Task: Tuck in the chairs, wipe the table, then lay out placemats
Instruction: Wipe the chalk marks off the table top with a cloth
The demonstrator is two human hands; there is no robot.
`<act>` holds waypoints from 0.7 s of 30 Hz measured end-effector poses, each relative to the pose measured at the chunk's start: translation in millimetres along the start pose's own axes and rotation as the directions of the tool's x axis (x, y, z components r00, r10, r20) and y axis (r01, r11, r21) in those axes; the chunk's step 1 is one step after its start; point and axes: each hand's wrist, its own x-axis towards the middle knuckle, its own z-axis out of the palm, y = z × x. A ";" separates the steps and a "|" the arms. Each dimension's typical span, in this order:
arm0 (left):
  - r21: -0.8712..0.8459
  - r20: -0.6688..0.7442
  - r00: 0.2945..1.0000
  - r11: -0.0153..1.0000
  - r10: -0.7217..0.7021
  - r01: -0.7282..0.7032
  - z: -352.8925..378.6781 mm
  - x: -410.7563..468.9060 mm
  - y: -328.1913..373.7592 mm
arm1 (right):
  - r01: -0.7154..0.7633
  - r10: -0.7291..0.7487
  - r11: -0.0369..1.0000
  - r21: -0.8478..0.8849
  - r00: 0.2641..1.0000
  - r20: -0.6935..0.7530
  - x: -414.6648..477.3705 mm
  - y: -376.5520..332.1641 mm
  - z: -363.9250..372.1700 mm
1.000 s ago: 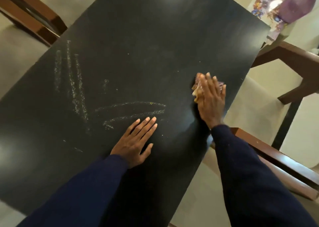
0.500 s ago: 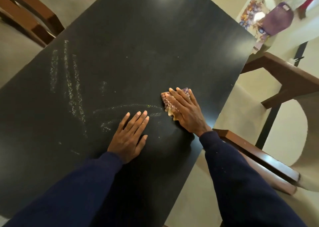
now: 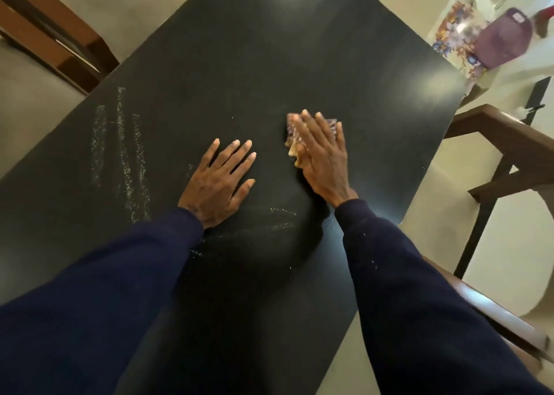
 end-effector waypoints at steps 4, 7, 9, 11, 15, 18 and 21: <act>-0.044 -0.060 0.996 0.997 -0.065 0.062 -9.7 -18.0 -8.6 | 0.274 -0.279 0.960 0.055 0.953 0.117 -70.8 -25.9 -16.5; -0.080 -0.102 0.983 0.986 -0.152 0.144 -18.7 -48.3 -19.9 | 0.343 -0.350 0.937 0.071 0.925 0.150 -119.7 -25.1 -28.7; -0.090 -0.128 0.971 0.978 -0.200 0.190 -26.1 -76.7 -30.0 | 0.224 -0.227 0.974 0.045 0.969 0.102 -134.3 -20.7 -29.1; -0.096 -0.157 0.955 0.966 -0.252 0.239 -33.2 -105.4 -39.7 | -0.058 0.058 0.998 -0.001 0.997 0.044 -129.6 -26.7 -22.4; -0.100 -0.174 0.907 0.924 -0.383 0.370 -43.4 -163.3 -58.5 | -0.288 0.288 0.957 -0.036 0.958 0.007 -100.4 -78.2 -1.9; -0.076 -0.161 0.872 0.887 -0.462 0.455 -50.6 -209.4 -71.3 | -0.142 0.142 0.990 -0.009 0.990 0.028 -112.0 -131.0 6.7; -0.051 -0.140 0.849 0.860 -0.509 0.507 -54.0 -250.4 -86.6 | 0.104 -0.109 0.993 0.049 0.988 0.113 -156.0 -163.6 5.8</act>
